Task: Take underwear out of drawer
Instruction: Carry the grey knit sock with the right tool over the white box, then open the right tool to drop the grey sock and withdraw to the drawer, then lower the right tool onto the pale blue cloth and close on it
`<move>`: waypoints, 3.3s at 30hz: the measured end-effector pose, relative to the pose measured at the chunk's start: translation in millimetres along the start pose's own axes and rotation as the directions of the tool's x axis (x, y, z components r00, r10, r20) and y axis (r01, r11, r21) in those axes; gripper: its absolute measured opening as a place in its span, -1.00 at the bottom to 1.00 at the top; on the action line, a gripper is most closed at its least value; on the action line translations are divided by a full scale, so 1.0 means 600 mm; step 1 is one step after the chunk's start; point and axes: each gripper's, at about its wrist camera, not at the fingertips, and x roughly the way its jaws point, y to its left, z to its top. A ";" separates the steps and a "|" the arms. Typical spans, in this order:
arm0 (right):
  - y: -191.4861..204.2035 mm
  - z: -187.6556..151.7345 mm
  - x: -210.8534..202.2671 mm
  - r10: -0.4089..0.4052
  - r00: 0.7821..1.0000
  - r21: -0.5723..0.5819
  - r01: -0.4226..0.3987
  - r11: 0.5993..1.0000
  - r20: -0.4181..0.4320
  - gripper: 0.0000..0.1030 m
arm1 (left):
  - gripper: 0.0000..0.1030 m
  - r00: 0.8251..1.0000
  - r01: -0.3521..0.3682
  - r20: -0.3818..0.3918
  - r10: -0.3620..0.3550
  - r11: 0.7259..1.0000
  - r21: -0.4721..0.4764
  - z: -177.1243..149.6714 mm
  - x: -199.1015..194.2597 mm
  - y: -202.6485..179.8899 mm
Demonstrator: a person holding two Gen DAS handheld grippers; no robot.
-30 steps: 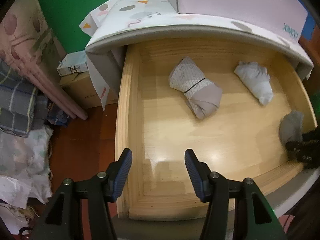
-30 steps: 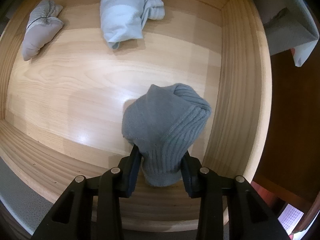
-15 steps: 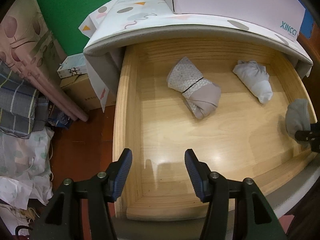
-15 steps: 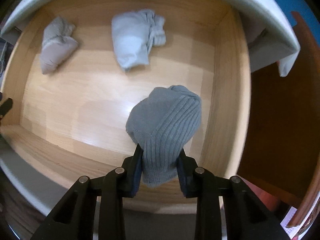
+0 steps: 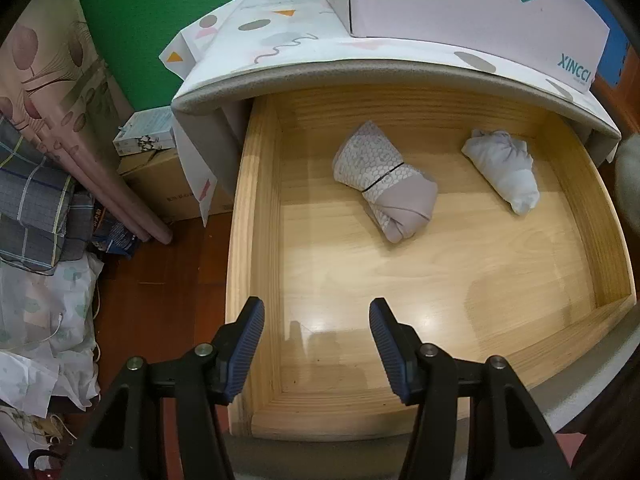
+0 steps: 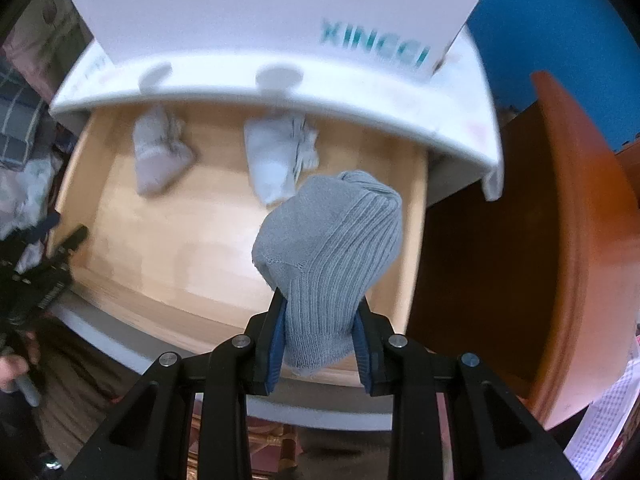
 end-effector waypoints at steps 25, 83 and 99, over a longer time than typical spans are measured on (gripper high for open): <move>0.004 0.301 -0.183 0.019 0.975 0.025 -0.025 0.999 0.223 -0.48 | 0.09 0.999 0.030 0.026 -0.028 0.997 -0.064 0.001 -0.010 0.017; 0.087 0.109 0.140 0.062 0.991 -0.123 -0.047 0.991 0.122 0.24 | 0.09 1.000 0.023 -0.001 -0.023 0.998 -0.065 0.002 0.002 0.014; 0.108 0.145 0.229 -0.036 0.996 -0.174 0.050 0.983 0.083 0.23 | 0.09 0.999 0.032 -0.017 -0.033 0.997 -0.064 0.001 0.007 0.013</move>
